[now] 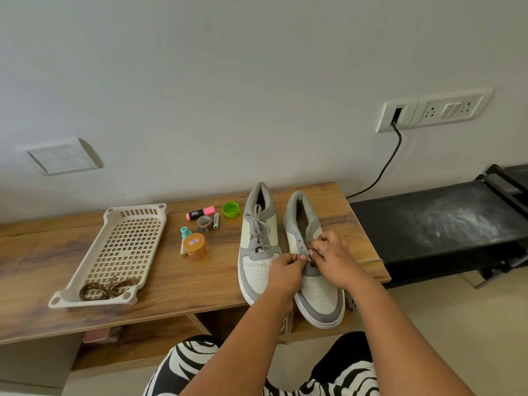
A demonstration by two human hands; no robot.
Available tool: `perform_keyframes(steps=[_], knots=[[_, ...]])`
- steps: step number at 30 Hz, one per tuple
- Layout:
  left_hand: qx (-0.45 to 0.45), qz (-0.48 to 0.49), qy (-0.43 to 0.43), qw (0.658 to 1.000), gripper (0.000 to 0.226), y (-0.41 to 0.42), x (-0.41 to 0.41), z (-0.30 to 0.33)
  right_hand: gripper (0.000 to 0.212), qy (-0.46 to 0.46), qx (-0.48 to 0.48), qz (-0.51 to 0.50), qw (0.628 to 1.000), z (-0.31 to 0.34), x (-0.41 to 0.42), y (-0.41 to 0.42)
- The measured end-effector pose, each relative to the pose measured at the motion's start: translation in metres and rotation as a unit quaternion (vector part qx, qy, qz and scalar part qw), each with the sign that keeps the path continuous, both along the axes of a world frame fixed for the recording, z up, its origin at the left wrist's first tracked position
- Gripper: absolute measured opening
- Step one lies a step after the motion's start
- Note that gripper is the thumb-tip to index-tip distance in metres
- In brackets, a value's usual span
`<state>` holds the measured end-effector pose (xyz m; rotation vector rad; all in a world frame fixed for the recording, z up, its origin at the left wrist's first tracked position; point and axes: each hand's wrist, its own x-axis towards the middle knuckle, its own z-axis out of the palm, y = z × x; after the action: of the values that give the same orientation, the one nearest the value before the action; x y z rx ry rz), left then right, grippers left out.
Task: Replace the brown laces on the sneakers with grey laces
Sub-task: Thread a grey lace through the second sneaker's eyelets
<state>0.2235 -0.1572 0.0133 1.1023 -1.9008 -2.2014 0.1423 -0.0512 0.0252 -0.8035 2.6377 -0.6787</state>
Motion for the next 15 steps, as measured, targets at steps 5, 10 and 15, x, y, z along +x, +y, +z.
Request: perform_keyframes(steps=[5,10,15], knots=[[-0.059,0.005,-0.009,0.998,0.028,0.001,-0.002,0.003,0.039,-0.089,-0.043,-0.102,0.99,-0.003,-0.001,-0.006],[-0.092,-0.003,-0.014,0.996,0.016,0.0,-0.005,0.001,0.04,-0.102,-0.07,-0.159,0.979,-0.006,0.001,-0.014],[-0.141,-0.013,-0.026,0.99,0.016,0.0,-0.006,-0.004,0.036,-0.217,-0.213,-0.252,0.919,-0.01,0.0,-0.014]])
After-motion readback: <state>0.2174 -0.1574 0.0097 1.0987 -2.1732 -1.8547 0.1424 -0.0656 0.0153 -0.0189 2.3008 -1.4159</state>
